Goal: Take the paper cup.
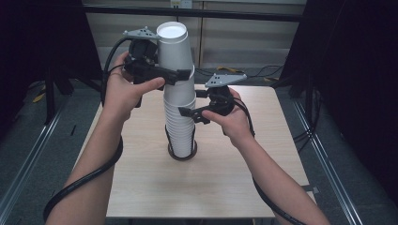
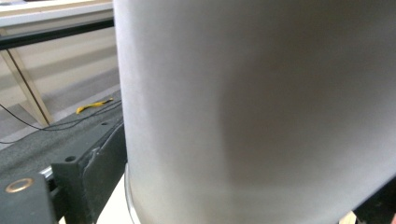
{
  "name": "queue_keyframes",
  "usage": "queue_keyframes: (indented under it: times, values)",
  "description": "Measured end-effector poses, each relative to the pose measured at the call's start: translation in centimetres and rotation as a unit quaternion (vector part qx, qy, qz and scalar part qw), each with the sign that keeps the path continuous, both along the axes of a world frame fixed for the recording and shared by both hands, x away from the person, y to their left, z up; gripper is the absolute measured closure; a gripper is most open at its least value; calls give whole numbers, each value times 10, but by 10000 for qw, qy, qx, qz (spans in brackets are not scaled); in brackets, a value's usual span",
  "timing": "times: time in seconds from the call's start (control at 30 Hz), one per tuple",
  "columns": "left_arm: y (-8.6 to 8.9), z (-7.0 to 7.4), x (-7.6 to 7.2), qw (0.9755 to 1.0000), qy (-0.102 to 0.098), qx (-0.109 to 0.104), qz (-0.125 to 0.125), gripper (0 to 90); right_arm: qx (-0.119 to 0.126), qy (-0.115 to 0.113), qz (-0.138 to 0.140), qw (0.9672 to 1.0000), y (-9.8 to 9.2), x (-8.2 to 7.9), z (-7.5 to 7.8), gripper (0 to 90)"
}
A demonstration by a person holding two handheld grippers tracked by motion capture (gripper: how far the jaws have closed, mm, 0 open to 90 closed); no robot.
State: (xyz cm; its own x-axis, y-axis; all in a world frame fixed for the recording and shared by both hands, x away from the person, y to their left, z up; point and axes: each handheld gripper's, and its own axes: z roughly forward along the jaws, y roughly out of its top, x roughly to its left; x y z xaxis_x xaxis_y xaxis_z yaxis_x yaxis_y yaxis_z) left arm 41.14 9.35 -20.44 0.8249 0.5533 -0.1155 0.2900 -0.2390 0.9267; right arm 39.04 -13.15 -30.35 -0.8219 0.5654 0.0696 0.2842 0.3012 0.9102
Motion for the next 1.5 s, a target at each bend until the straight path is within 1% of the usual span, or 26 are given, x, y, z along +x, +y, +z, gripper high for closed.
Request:
queue_keyframes:
  times: [0.13,0.23,0.37,0.53,0.73,0.77,0.83,0.9,0.97,1.13,1.23,1.27,1.33,1.43,1.5]
  values:
    - [1,3,0,10000,-7,-19,-22,75,-8,-10,3,10000,0,0,0,142]
    - [1,6,-1,10000,-55,-32,-5,75,-7,-10,-5,10000,0,0,0,141]
    - [2,8,-2,9999,-78,-108,-6,74,-25,-29,-1,10000,0,0,0,144]
    - [3,10,-3,9999,-107,-86,-2,73,-22,-27,0,10000,0,0,0,144]
    - [5,11,-3,9999,-85,-126,-10,74,-40,-51,-15,10000,-1,-1,-1,146]
    - [5,12,-4,9999,-118,-74,-17,74,-41,-50,-22,10000,-2,-1,-1,147]
    - [4,12,-5,9999,-114,-86,-5,73,-46,-49,-33,10000,-3,-1,-1,147]
    - [4,14,-5,9998,-130,-174,17,73,-47,-50,-39,10000,-4,-1,-1,147]
    - [5,17,-4,9998,-154,-146,15,73,-55,-49,-45,10000,-5,-1,-1,147]
    - [4,20,-5,9996,-155,-212,-32,74,-40,-72,-35,10000,-5,-2,0,149]
    - [4,20,-4,9997,-144,-201,-25,73,-25,-45,-29,10000,-5,-2,0,150]
    - [4,21,-4,9997,-126,-227,-19,73,-20,-44,-24,10000,-5,-2,-1,150]
    - [5,22,-3,9998,-133,-172,-19,73,-30,-47,-18,10000,-6,-2,-1,150]
    - [6,23,-4,9998,-142,-161,3,73,-30,-42,-27,10000,-7,-2,0,149]
    - [7,25,-4,9997,-137,-182,-9,73,-25,-22,-26,10000,-8,-1,0,149]
